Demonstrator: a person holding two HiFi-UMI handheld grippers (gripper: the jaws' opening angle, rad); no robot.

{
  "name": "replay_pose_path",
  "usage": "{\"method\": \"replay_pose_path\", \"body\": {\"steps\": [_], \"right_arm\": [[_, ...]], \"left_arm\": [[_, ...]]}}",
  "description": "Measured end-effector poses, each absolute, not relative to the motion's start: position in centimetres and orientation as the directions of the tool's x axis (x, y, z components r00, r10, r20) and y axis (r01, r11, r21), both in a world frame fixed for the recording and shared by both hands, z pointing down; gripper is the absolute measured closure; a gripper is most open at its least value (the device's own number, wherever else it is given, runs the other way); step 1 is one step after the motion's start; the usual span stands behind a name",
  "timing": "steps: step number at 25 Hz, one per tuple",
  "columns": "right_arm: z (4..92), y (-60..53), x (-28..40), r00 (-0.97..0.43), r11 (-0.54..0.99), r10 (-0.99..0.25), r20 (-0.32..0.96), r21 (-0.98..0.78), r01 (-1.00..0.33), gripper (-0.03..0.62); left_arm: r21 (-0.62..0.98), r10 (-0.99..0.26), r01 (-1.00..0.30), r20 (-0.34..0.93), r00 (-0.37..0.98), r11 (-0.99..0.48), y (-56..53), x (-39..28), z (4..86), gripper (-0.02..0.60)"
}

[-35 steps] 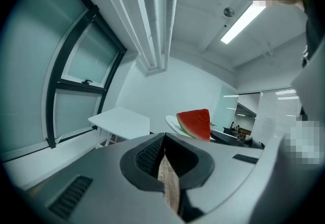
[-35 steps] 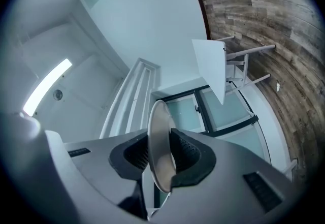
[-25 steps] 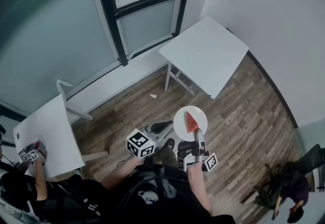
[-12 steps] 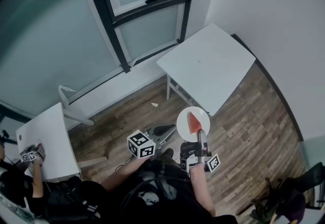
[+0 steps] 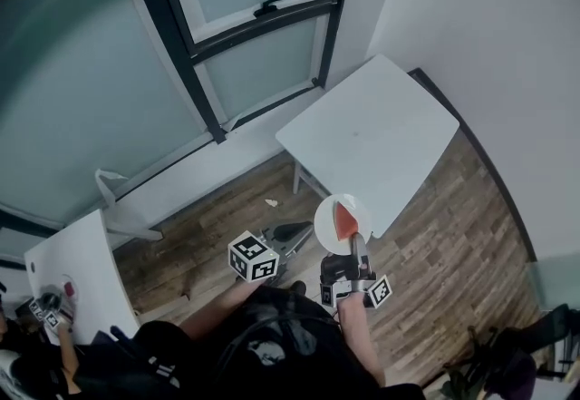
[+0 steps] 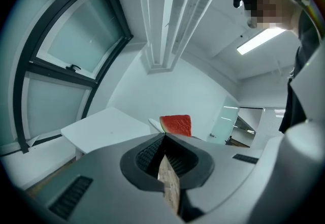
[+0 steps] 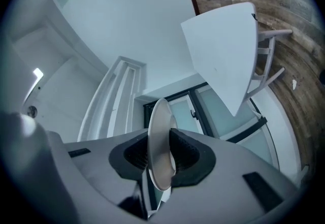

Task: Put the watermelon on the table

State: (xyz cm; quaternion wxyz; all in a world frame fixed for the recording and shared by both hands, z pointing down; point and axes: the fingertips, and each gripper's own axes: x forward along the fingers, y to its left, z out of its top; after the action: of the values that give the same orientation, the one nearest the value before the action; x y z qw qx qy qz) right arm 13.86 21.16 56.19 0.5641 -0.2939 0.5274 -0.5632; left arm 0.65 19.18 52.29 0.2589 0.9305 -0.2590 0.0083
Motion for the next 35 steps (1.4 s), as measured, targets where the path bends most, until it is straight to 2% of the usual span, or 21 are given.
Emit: {"method": "replay_pose_path", "body": {"steps": [7,17,27,35], "right_arm": [[55.7,14.1,10.3,-0.180,0.203,-0.949,-0.259,-0.937,0.283,0.500],[59.1,5.2,13.0,-0.154,0.139,-0.971,-0.185,-0.954,0.266,0.500],[63.2,-7.1,16.8,-0.291,0.090,-0.946,-0.145,-0.977,0.194,0.500],[71.7,-16.8,16.8,-0.376,-0.030,-0.927,-0.007,-0.995,0.093,0.500]], "left_arm": [[0.506,-0.457,-0.463,0.147,0.877,-0.728,11.7,-2.7,53.5,0.577],[0.542,-0.462,-0.483,0.186,0.867,-0.688,1.8,-1.8,56.0,0.577],[0.510,-0.480,-0.556,0.287,0.829,-0.656,-9.3,2.5,58.9,0.577],[0.515,-0.486,-0.612,0.372,0.791,-0.601,-15.9,2.8,64.1,0.577]]}}
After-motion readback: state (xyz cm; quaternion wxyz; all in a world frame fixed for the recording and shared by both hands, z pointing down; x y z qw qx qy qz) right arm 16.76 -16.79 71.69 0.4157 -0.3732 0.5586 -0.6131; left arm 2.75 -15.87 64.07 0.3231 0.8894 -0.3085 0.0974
